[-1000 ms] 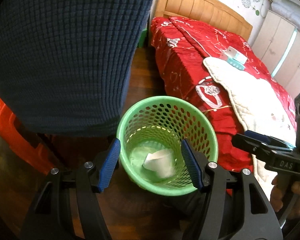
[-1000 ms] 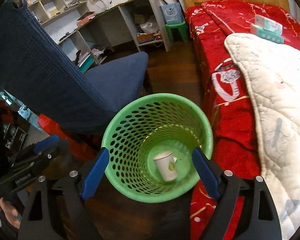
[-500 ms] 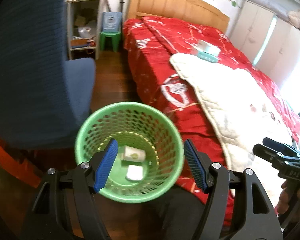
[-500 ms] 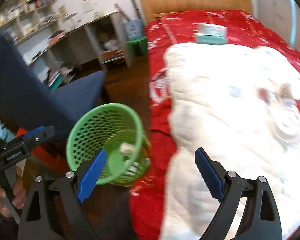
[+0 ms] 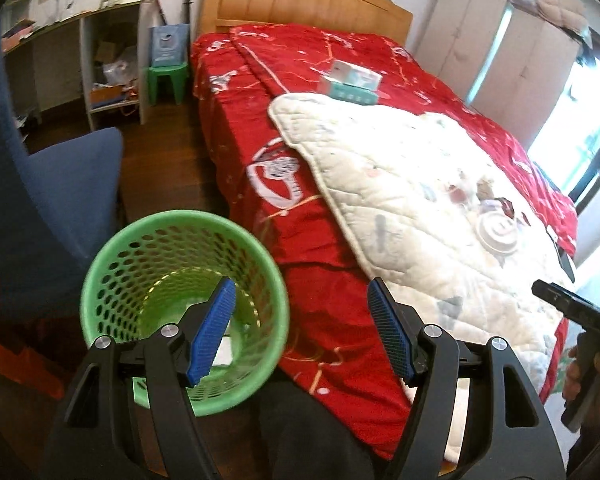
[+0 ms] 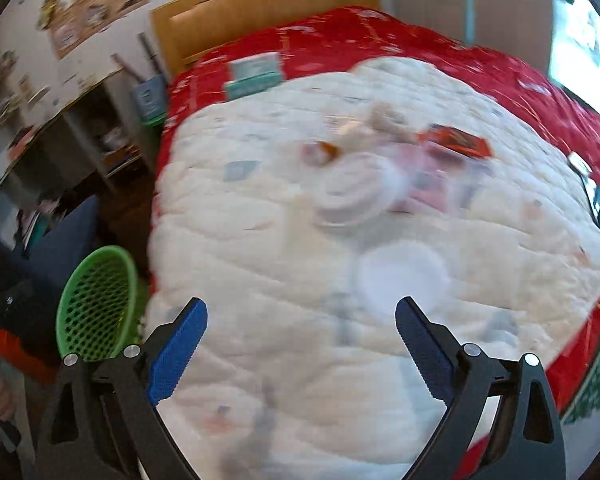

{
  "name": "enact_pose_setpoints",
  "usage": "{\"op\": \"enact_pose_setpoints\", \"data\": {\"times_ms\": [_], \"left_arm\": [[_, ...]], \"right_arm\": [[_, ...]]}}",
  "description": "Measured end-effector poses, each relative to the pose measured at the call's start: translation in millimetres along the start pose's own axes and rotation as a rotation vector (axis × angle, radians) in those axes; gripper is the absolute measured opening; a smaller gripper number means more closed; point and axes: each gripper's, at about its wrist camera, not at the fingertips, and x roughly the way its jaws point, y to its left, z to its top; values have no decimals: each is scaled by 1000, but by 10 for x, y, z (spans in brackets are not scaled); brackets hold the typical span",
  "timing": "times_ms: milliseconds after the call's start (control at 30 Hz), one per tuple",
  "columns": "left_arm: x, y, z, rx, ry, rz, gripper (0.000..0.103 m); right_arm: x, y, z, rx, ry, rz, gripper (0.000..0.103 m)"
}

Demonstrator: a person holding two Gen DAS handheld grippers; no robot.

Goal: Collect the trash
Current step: 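Move both grippers back over the bed toward the lid and clear bowl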

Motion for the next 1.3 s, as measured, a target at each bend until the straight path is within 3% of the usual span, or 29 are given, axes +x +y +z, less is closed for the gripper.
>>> {"op": "enact_pose_setpoints", "data": {"times_ms": [267,567,900,1033,1300], "left_arm": [[136,-270,54,36,20,-25,72],[295,-517,108,69,44,-48,77],[485,-879,202,123,64,-91,79],[588,-1114,265,167,71,-134,79],[894,-1751,325,296,114,-246,79]], "right_arm": [[133,-527,20,63,30,-66,93],[444,-615,70,50,90,-68,94],[587,-611,175,37,100,-77,95],[610,-631,171,34,111,-81,89],[462,-686,120,30,97,-71,89]]}}
